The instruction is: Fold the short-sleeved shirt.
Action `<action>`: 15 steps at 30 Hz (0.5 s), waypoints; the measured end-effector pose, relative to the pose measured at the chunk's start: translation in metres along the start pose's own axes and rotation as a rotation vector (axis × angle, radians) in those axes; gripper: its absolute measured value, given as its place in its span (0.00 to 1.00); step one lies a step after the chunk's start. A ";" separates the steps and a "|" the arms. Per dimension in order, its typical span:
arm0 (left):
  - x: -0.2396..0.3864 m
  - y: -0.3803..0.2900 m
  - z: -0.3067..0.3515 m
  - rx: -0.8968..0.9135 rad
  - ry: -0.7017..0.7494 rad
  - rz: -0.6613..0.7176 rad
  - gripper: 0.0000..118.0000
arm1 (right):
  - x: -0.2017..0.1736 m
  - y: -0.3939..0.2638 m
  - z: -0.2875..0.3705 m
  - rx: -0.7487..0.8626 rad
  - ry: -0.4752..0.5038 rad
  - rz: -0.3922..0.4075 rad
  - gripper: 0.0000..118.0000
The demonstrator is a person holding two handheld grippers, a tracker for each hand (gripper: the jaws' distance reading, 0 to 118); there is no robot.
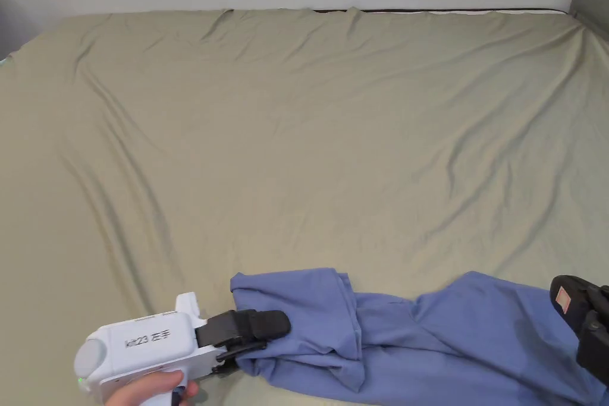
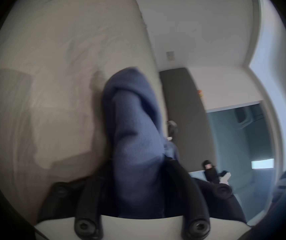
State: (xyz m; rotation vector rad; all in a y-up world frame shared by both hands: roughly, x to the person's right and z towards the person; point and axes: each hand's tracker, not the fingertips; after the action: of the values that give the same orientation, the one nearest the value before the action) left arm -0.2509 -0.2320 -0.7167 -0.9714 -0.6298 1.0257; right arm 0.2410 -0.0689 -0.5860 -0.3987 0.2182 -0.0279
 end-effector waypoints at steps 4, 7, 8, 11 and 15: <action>0.008 0.003 0.005 0.027 0.081 0.014 0.15 | -0.001 -0.002 -0.002 -0.010 0.010 0.001 0.02; 0.032 0.001 0.016 0.049 0.206 -0.048 0.11 | -0.001 -0.003 -0.001 -0.015 0.013 0.001 0.02; 0.038 0.002 0.020 0.054 0.254 -0.071 0.11 | -0.001 -0.003 0.000 -0.014 0.015 -0.003 0.02; 0.059 0.011 0.051 0.084 0.340 -0.150 0.11 | 0.001 -0.001 0.005 -0.002 0.017 -0.007 0.02; 0.075 0.024 0.095 0.139 0.554 -0.218 0.11 | 0.002 0.003 0.008 0.010 0.017 -0.013 0.02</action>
State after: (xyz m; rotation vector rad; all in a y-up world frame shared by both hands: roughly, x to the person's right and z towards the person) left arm -0.3072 -0.1248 -0.6952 -0.9833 -0.1935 0.5595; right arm 0.2443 -0.0636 -0.5801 -0.3896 0.2321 -0.0449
